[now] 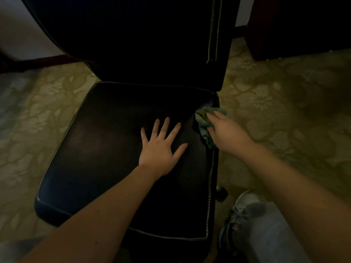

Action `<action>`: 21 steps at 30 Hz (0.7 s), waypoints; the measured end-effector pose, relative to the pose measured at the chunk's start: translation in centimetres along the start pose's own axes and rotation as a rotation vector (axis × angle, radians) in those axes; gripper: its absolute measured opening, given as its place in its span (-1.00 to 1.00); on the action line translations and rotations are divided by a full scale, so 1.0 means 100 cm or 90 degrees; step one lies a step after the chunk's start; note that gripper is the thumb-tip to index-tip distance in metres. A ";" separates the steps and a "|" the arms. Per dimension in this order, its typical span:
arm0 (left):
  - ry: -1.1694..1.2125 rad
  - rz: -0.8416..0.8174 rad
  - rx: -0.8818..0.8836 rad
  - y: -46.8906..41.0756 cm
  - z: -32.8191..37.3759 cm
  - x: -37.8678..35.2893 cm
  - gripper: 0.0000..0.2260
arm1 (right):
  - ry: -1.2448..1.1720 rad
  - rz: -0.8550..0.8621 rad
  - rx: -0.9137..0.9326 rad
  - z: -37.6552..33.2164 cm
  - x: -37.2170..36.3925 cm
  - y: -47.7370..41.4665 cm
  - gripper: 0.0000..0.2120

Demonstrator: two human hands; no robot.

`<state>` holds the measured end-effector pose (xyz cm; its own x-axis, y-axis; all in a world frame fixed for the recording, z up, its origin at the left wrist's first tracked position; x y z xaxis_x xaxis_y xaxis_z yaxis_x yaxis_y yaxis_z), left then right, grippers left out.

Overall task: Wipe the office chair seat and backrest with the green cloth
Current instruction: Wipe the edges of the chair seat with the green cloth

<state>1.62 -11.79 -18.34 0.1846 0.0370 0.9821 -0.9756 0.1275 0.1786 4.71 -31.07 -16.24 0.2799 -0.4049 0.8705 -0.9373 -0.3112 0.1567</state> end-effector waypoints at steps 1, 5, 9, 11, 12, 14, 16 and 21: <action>0.003 0.002 -0.004 0.000 0.000 0.000 -0.37 | -0.001 0.004 0.001 -0.001 -0.001 0.000 -0.49; 0.007 0.002 -0.011 0.000 -0.002 -0.001 -0.35 | -0.026 0.048 -0.005 -0.001 -0.001 -0.007 -0.50; 0.007 0.001 -0.003 -0.001 -0.001 -0.001 -0.35 | -0.051 0.071 -0.010 0.002 0.006 -0.016 -0.50; 0.010 0.002 0.001 -0.001 -0.001 -0.001 -0.37 | -0.040 0.065 -0.007 0.001 0.007 -0.016 -0.50; 0.009 0.003 0.002 -0.001 -0.001 -0.001 -0.37 | -0.027 0.059 0.000 -0.001 0.005 -0.013 -0.51; 0.004 0.006 0.003 -0.002 -0.001 -0.003 -0.37 | 0.006 0.043 0.013 -0.006 0.000 -0.006 -0.51; 0.005 0.008 0.002 -0.002 -0.002 -0.003 -0.35 | 0.030 0.031 0.027 -0.008 -0.004 -0.001 -0.50; -0.002 0.012 0.007 -0.001 -0.001 -0.003 -0.33 | -0.024 0.028 0.039 0.001 0.000 -0.010 -0.51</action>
<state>1.71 -11.69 -18.69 0.1657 0.0361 0.9855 -0.9802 0.1160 0.1605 5.67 -30.88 -16.40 0.2470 -0.4514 0.8575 -0.9349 -0.3439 0.0882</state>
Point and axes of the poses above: each hand's wrist, its own y-axis away from the middle knuckle, its own x-axis out of the back of the hand, z = x × y, the point moved 7 cm from there along -y, towards the middle knuckle, and after that the axes turned 7 degrees about x, right-handed, at the moved point
